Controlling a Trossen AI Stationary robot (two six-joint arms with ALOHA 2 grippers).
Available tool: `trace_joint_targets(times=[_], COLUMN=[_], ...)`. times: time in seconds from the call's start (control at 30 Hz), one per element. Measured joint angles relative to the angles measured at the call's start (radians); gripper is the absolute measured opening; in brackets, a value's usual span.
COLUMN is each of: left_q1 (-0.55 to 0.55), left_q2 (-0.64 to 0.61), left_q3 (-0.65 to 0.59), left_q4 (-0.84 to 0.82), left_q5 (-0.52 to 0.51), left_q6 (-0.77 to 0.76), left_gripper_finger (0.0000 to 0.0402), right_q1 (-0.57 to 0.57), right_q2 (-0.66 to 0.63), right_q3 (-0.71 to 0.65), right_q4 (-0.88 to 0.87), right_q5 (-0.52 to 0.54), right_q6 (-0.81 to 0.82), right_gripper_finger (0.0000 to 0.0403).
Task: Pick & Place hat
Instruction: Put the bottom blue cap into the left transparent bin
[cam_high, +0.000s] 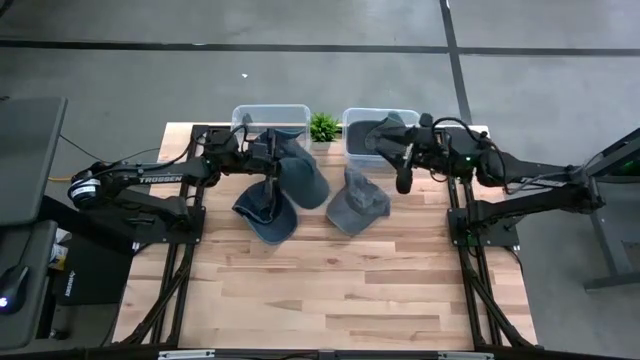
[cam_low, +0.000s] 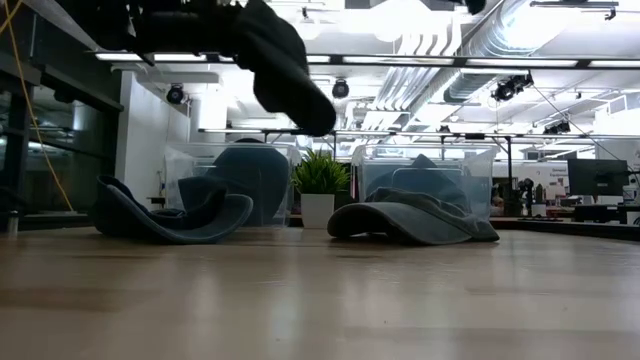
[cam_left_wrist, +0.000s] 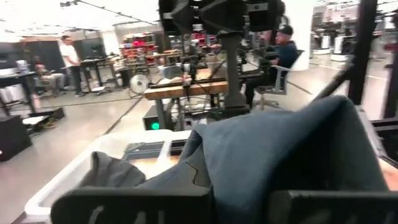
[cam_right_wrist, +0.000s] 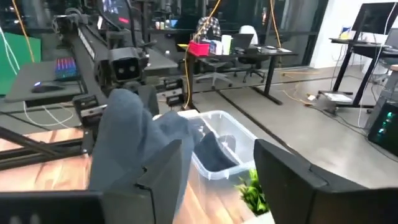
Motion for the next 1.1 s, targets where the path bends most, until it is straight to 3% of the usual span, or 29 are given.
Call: trace_joint_targets(times=[0.3, 0.63, 0.83, 1.1], left_q1=[0.0, 0.008, 0.122, 0.309], left_q2=[-0.038, -0.118, -0.14, -0.141], left_q3=[0.0, 0.0, 0.0, 0.0], left_q4=[-0.001, -0.032, -0.084, -0.014], left_q5=[-0.213, -0.442, -0.404, -0.213], left_q6=[-0.01, -0.263, -0.487, -0.761], left_gripper_finger=[0.0, 0.0, 0.0, 0.0], right_q1=[0.005, 0.005, 0.005, 0.005], right_q2=[-0.063, -0.064, -0.064, -0.064], right_q3=[0.0, 0.0, 0.0, 0.0], right_q4=[-0.198, -0.298, -0.333, -0.384], right_q5=[0.001, -0.001, -0.025, -0.087], right_q6=[0.082, 0.126, 0.141, 0.162], right_gripper_finger=[0.02, 0.02, 0.02, 0.02])
